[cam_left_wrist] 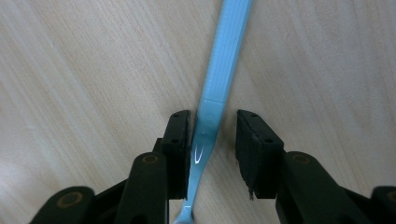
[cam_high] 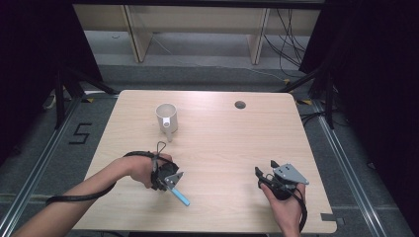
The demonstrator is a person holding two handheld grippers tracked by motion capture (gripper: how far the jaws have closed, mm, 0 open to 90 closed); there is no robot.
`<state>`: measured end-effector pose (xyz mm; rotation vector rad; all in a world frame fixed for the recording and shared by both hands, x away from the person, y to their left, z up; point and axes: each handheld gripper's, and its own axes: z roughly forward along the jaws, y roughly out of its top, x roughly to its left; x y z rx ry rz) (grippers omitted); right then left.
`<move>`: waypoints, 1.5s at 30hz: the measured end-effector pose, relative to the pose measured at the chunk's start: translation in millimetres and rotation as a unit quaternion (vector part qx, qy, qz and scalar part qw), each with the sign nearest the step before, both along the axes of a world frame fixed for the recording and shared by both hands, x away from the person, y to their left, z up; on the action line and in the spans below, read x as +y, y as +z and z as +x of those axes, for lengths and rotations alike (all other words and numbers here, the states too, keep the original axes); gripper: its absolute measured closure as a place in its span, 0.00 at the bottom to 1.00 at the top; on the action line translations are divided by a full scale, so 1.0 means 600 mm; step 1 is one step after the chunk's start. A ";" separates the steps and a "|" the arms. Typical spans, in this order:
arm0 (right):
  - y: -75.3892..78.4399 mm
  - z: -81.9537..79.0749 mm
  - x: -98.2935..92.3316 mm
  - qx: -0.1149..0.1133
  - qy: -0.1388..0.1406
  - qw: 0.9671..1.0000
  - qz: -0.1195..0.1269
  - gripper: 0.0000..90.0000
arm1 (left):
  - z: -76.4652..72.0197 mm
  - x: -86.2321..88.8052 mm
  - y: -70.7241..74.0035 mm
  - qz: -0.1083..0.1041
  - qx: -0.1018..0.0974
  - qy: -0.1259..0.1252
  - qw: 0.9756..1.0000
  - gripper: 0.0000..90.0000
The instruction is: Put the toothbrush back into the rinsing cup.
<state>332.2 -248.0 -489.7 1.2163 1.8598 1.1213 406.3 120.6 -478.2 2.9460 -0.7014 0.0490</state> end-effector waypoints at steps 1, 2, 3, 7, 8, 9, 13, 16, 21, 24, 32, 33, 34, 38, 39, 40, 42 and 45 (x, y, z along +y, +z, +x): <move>0.000 0.001 -0.001 -0.003 0.001 1.000 -0.003 0.43 | 0.002 0.000 0.000 0.002 0.004 0.001 1.000 0.73; -0.001 0.000 0.001 0.004 0.002 1.000 0.004 0.43 | 0.003 0.000 0.000 0.004 0.008 0.003 1.000 0.74; -0.001 0.000 0.001 0.008 0.002 1.000 0.007 0.43 | 0.005 0.000 0.000 0.005 0.012 0.006 1.000 0.74; -0.001 0.000 0.001 0.007 -0.001 1.000 0.004 0.43 | 0.010 -0.003 0.000 0.015 0.028 0.015 0.999 0.78; -0.001 0.000 0.002 0.011 0.003 1.000 0.008 0.43 | 0.011 -0.004 0.000 0.016 0.027 0.018 0.999 0.79; -0.001 -0.001 0.002 0.012 0.003 1.000 0.009 0.43 | 0.012 -0.005 0.000 0.019 0.026 0.021 0.999 0.80; -0.002 0.001 -0.001 0.005 0.003 1.000 -0.003 0.43 | 0.012 -0.006 0.000 0.027 0.026 0.044 0.998 0.84; -0.002 -0.001 0.001 0.014 0.000 1.000 0.007 0.43 | 0.011 -0.007 0.000 0.026 0.026 0.069 0.997 0.86; -0.003 0.000 0.001 0.010 0.004 1.000 0.001 0.43 | 0.008 -0.006 -0.001 0.024 0.025 0.088 0.996 0.87; -0.003 0.000 0.004 0.018 0.007 1.000 0.012 0.43 | 0.007 -0.004 -0.001 0.020 0.026 0.099 0.994 0.87; -0.004 0.000 0.005 0.019 0.005 1.000 0.006 0.43 | 0.009 0.004 0.000 0.008 0.031 0.113 0.993 0.87; -0.004 0.000 0.005 0.019 0.005 1.000 0.006 0.43 | 0.009 0.004 0.000 0.008 0.031 0.113 0.993 0.87; -0.004 0.001 0.004 0.016 0.005 1.000 0.002 0.43 | 0.009 0.006 0.001 0.007 0.030 0.116 0.993 0.87; -0.004 0.001 0.003 0.009 0.005 1.000 -0.002 0.43 | 0.008 0.008 0.007 -0.002 0.032 0.121 0.992 0.87; -0.004 0.001 0.003 0.009 0.005 1.000 -0.002 0.43 | 0.008 0.008 0.007 -0.005 0.032 0.122 0.992 0.87; -0.004 0.001 0.003 0.009 0.005 1.000 -0.001 0.43 | 0.008 0.009 0.008 -0.006 0.031 0.122 0.992 0.87; -0.004 0.001 0.004 0.007 0.006 1.000 -0.003 0.43 | 0.008 0.010 0.012 -0.013 0.030 0.125 0.992 0.87; -0.005 0.000 0.006 0.010 0.008 1.000 0.001 0.43 | 0.008 0.014 0.021 -0.030 0.029 0.129 0.991 0.87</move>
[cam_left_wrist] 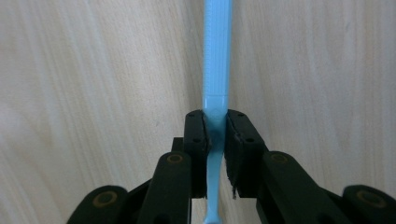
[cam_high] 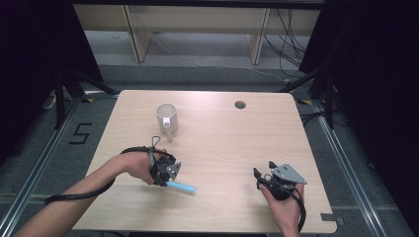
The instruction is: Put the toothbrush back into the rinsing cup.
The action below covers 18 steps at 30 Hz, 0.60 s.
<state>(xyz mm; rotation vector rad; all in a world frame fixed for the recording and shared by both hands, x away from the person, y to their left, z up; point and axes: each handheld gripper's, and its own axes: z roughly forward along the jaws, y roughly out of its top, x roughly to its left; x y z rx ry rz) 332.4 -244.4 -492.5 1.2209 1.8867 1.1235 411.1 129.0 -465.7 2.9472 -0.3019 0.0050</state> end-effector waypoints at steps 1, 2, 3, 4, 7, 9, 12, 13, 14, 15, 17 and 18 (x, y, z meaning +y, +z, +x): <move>-0.001 -0.002 0.005 0.006 -0.004 1.000 0.018 0.43 | -0.001 0.002 0.004 -0.008 -0.001 0.004 1.000 0.87; -0.001 -0.002 0.005 0.007 -0.005 1.000 0.020 0.43 | -0.001 0.003 0.008 -0.016 -0.003 0.007 1.000 0.87; 0.000 -0.002 0.006 0.005 -0.005 1.000 0.019 0.43 | -0.002 0.005 0.012 -0.021 -0.006 0.009 1.000 0.87; 0.000 -0.002 0.005 0.002 -0.003 1.000 0.019 0.43 | -0.003 0.006 0.016 -0.028 -0.011 0.012 0.999 0.87; 0.004 -0.004 0.006 0.006 -0.001 1.000 0.012 0.43 | -0.006 0.010 0.029 -0.050 -0.025 0.021 0.998 0.87; 0.004 -0.001 0.004 -0.009 0.007 1.000 0.000 0.43 | -0.005 0.012 0.039 -0.061 -0.036 0.016 0.997 0.87; 0.004 -0.002 0.009 -0.002 0.009 1.000 0.008 0.43 | -0.009 0.015 0.043 -0.085 -0.038 0.032 0.995 0.87; 0.005 -0.002 0.010 0.002 0.011 1.000 0.008 0.43 | -0.007 0.017 0.046 -0.081 -0.043 0.027 0.995 0.87; 0.005 -0.002 0.010 0.002 0.011 1.000 0.008 0.43 | -0.007 0.017 0.046 -0.081 -0.043 0.027 0.995 0.87; 0.005 -0.003 0.013 0.003 0.014 1.000 0.014 0.43 | -0.007 0.020 0.051 -0.100 -0.048 0.038 0.993 0.87; 0.005 -0.002 0.016 -0.005 0.018 1.000 0.014 0.43 | -0.007 0.023 0.054 -0.108 -0.047 0.043 0.992 0.87; 0.005 -0.002 0.018 -0.004 0.021 1.000 0.015 0.43 | -0.008 0.025 0.054 -0.107 -0.046 0.046 0.992 0.87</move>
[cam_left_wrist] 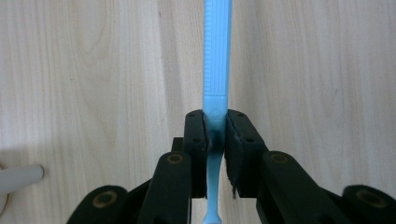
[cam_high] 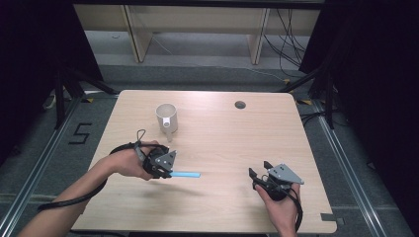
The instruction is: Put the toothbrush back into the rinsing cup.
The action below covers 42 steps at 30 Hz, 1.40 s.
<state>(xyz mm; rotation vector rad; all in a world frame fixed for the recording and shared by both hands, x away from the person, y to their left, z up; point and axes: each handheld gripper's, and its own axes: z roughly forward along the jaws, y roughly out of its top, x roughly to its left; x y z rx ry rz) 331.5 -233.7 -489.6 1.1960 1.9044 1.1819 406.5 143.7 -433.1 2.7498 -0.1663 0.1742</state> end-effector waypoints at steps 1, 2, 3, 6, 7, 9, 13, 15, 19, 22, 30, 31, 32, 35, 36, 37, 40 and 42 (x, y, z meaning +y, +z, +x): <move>0.000 0.000 0.003 0.002 0.001 1.000 0.008 0.43 | 0.000 0.001 0.000 0.004 -0.001 -0.001 1.000 0.87; 0.000 0.000 0.003 0.002 0.001 1.000 0.008 0.43 | 0.000 0.001 0.000 0.004 -0.001 -0.001 1.000 0.87; 0.000 0.000 0.005 0.009 0.004 1.000 0.009 0.43 | -0.001 0.001 0.000 0.015 0.003 0.002 1.000 0.87; -0.001 -0.001 0.011 0.002 0.010 1.000 0.014 0.45 | 0.000 0.001 -0.001 0.030 0.013 0.011 0.999 0.87; 0.001 -0.002 0.014 0.005 0.017 1.000 0.015 0.45 | 0.002 0.000 0.000 0.041 0.016 0.019 0.999 0.87; 0.004 -0.006 0.026 0.007 0.032 0.999 0.021 0.47 | 0.004 -0.002 0.001 0.049 0.017 0.023 0.998 0.87; 0.006 -0.004 0.055 0.000 0.083 0.997 0.008 0.47 | 0.003 -0.011 0.001 0.056 0.021 0.023 0.998 0.87; 0.006 -0.004 0.073 0.005 0.112 0.994 0.016 0.47 | 0.002 -0.016 0.002 0.056 0.026 0.022 0.998 0.87; 0.010 -0.006 0.109 0.004 0.178 0.984 0.024 0.48 | 0.004 -0.023 0.009 0.069 0.016 0.000 0.998 0.87; 0.015 -0.004 0.125 -0.003 0.218 0.976 0.023 0.49 | 0.001 -0.024 0.011 0.066 0.016 -0.012 0.998 0.87; 0.010 0.002 0.152 -0.006 0.291 0.956 0.035 0.57 | -0.002 -0.030 0.012 0.060 0.023 -0.015 0.998 0.87; 0.010 0.002 0.154 0.005 0.299 0.954 0.035 0.57 | -0.002 -0.032 0.013 0.060 0.022 -0.017 0.998 0.87; 0.010 0.002 0.154 0.005 0.299 0.954 0.035 0.57 | -0.002 -0.032 0.013 0.060 0.022 -0.017 0.998 0.87; 0.006 0.005 0.167 0.005 0.317 0.948 0.030 0.59 | -0.006 -0.037 0.016 0.059 0.022 -0.031 0.998 0.87; 0.007 0.007 0.168 0.001 0.321 0.947 0.024 0.59 | -0.007 -0.038 0.017 0.058 0.020 -0.033 0.998 0.87; 0.007 0.008 0.170 -0.001 0.325 0.945 0.021 0.60 | -0.009 -0.039 0.019 0.057 0.022 -0.035 0.998 0.87; 0.006 0.009 0.178 -0.005 0.336 0.942 0.022 0.62 | -0.011 -0.041 0.021 0.055 0.019 -0.040 0.998 0.87; 0.006 0.008 0.179 0.001 0.335 0.942 0.028 0.63 | -0.012 -0.042 0.023 0.056 0.018 -0.044 0.997 0.87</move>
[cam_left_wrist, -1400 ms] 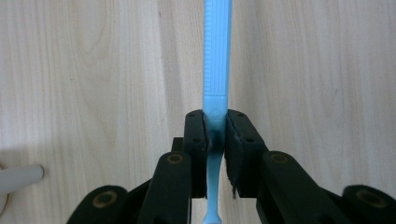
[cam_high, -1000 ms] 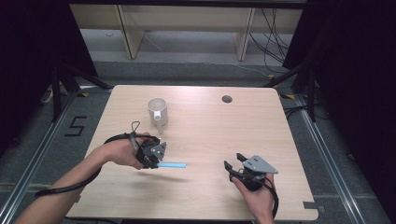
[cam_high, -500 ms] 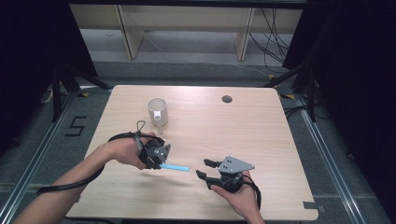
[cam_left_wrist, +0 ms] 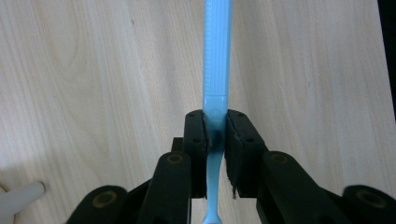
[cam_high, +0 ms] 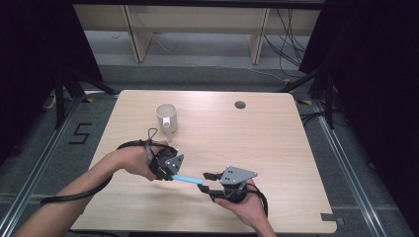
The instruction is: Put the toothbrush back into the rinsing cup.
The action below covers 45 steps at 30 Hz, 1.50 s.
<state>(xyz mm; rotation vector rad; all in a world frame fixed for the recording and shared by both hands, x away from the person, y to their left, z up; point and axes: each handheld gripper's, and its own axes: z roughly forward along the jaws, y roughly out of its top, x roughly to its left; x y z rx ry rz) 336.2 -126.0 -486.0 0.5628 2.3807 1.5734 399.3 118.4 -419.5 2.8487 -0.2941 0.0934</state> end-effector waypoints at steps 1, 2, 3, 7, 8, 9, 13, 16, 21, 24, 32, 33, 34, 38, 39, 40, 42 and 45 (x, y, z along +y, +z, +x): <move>0.001 0.003 0.003 -0.009 0.014 1.000 -0.002 0.65 | 0.000 -0.002 0.001 -0.004 -0.002 -0.006 1.000 0.87; 0.001 0.003 0.003 -0.009 0.014 1.000 -0.002 0.65 | 0.000 -0.002 0.001 -0.004 -0.002 -0.006 1.000 0.87; 0.001 0.004 0.005 -0.007 0.019 1.000 -0.001 0.67 | -0.001 -0.003 0.002 -0.007 0.000 -0.009 1.000 0.87; -0.002 0.003 0.012 -0.006 0.025 1.000 0.001 0.69 | -0.001 -0.006 0.004 -0.008 -0.002 -0.011 1.000 0.87; -0.004 0.003 0.013 -0.003 0.027 1.000 0.005 0.71 | -0.001 -0.006 0.004 -0.008 -0.002 -0.011 1.000 0.87; -0.004 0.003 0.013 -0.003 0.027 1.000 0.005 0.71 | -0.001 -0.006 0.004 -0.007 -0.001 -0.012 1.000 0.87; -0.006 0.002 0.013 0.002 0.024 1.000 0.011 0.74 | -0.002 -0.007 0.006 -0.013 -0.006 -0.017 1.000 0.87; -0.005 0.002 0.013 -0.005 0.027 0.999 0.016 0.76 | -0.003 -0.007 0.008 -0.018 -0.003 -0.019 1.000 0.87; -0.006 0.002 0.016 -0.011 0.038 0.999 0.017 0.78 | -0.004 -0.010 0.011 -0.022 -0.002 -0.022 1.000 0.87; -0.007 0.002 0.017 -0.012 0.038 0.999 0.020 0.79 | -0.005 -0.011 0.011 -0.021 0.000 -0.023 1.000 0.87; -0.007 0.002 0.021 -0.018 0.039 0.999 0.033 0.84 | -0.006 -0.017 0.013 -0.023 -0.004 -0.030 0.999 0.87; -0.006 0.002 0.020 -0.013 0.045 0.999 0.029 0.84 | -0.007 -0.017 0.013 -0.024 -0.005 -0.030 0.999 0.87; -0.006 0.002 0.020 -0.013 0.045 0.999 0.029 0.84 | -0.007 -0.017 0.013 -0.024 -0.005 -0.030 0.999 0.87; -0.006 0.002 0.021 -0.013 0.050 0.998 0.030 0.86 | -0.009 -0.019 0.014 -0.020 -0.007 -0.036 0.999 0.87; -0.006 0.001 0.022 -0.015 0.047 0.998 0.032 0.87 | -0.008 -0.019 0.015 -0.020 -0.007 -0.036 0.999 0.87; -0.006 0.000 0.022 -0.016 0.049 0.998 0.031 0.87 | -0.008 -0.018 0.015 -0.020 -0.006 -0.037 0.999 0.87; -0.004 0.002 0.021 -0.022 0.053 0.998 0.027 0.87 | -0.009 -0.018 0.015 -0.020 -0.006 -0.038 0.999 0.87; -0.005 0.002 0.021 -0.027 0.056 0.998 0.025 0.87 | -0.009 -0.018 0.015 -0.019 -0.005 -0.039 0.999 0.87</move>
